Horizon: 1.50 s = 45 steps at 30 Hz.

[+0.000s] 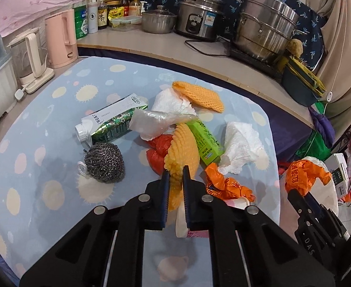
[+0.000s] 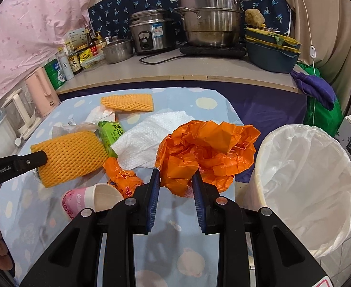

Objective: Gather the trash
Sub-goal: 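Carry both items over the bin and open both tools to drop them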

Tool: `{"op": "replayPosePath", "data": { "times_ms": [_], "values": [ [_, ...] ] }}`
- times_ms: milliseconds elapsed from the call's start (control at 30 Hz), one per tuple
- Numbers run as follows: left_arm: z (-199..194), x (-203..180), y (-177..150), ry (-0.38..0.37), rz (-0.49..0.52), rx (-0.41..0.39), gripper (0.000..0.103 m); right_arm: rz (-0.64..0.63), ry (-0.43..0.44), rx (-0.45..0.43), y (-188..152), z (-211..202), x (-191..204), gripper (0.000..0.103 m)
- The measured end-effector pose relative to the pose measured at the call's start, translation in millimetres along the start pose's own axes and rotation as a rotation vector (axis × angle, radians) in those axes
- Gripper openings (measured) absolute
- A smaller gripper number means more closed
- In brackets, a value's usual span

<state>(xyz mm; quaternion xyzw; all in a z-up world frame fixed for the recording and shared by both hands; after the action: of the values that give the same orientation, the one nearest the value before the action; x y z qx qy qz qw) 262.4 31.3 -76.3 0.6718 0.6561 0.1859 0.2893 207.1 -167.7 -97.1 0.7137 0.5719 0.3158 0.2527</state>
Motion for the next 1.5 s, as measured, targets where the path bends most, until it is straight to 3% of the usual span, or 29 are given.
{"op": "replayPosePath", "data": {
  "times_ms": [367, 667, 1000, 1300, 1500],
  "values": [
    [-67.3, -33.1, 10.0, -0.065, 0.035, -0.113, 0.01, 0.042, -0.026, -0.098, 11.2, -56.0, -25.2, 0.026],
    [-96.5, -96.4, 1.9, -0.152, 0.125, -0.148, 0.01, 0.126, -0.092, -0.136, 6.5, -85.7, -80.0, 0.026],
    [-94.2, -187.0, -24.9, -0.25, 0.254, -0.119, 0.01, 0.203, -0.202, -0.091, -10.6, -88.1, -158.6, 0.026],
    [-67.3, -249.6, -47.6, -0.259, 0.345, -0.071, 0.01, 0.228, -0.25, 0.005, -24.2, -72.2, -210.9, 0.027],
    [-48.0, -277.5, -59.6, -0.25, 0.394, -0.047, 0.01, 0.253, -0.247, 0.039, -34.9, -59.6, -225.1, 0.027]
  ]
}}
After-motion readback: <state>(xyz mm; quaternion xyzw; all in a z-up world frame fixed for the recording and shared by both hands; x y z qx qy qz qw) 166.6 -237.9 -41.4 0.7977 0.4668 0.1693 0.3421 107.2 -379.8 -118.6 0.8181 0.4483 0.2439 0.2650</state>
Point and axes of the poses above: each gripper's, at about its wrist camera, not at the fingertips, and z roughly the way its jaws point, x to its left, y to its top, the point moved 9 cm from there along z, roughly the way its jaws point, and after that the axes turned 4 degrees about y, right-handed, at the moved point
